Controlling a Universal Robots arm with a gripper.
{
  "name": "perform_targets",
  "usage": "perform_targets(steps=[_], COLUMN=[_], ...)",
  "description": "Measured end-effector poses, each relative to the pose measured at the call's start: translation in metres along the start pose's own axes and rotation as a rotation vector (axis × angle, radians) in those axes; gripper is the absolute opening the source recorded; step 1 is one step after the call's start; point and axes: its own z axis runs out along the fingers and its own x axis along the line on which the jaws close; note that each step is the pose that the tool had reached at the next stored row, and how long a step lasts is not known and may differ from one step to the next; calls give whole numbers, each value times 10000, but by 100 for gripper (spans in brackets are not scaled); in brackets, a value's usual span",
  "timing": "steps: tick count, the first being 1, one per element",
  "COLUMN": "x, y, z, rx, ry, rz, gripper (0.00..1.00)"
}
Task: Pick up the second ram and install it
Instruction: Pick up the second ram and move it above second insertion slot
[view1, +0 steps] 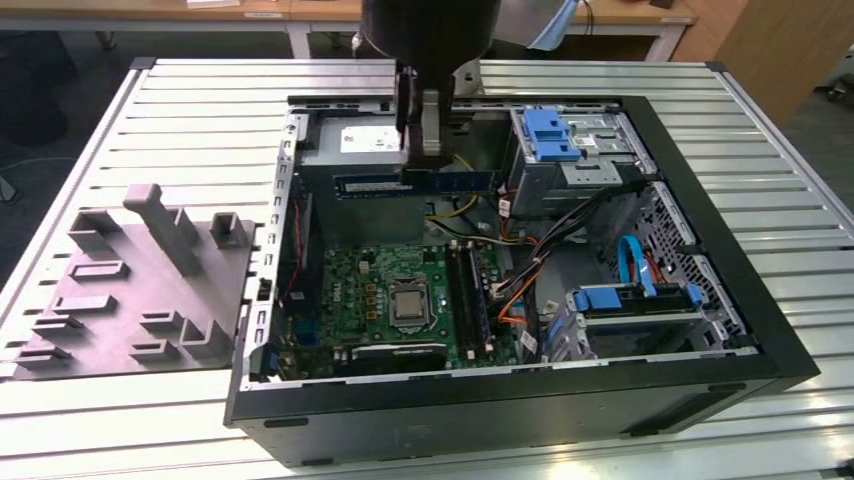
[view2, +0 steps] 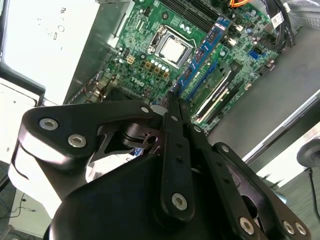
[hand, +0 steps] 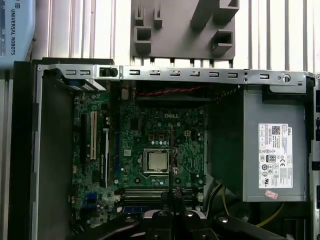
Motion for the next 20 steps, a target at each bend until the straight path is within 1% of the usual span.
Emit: perform_targets(steps=[3, 7, 14, 20], x=[-1, -3, -30, -31], y=[-9, -29, -78, -82], z=[18, 59, 113, 116], rx=[-6, -26, -50, -52], ry=[3, 2, 2, 3], rz=[2, 3, 4, 4], gripper=[12, 12, 12, 12])
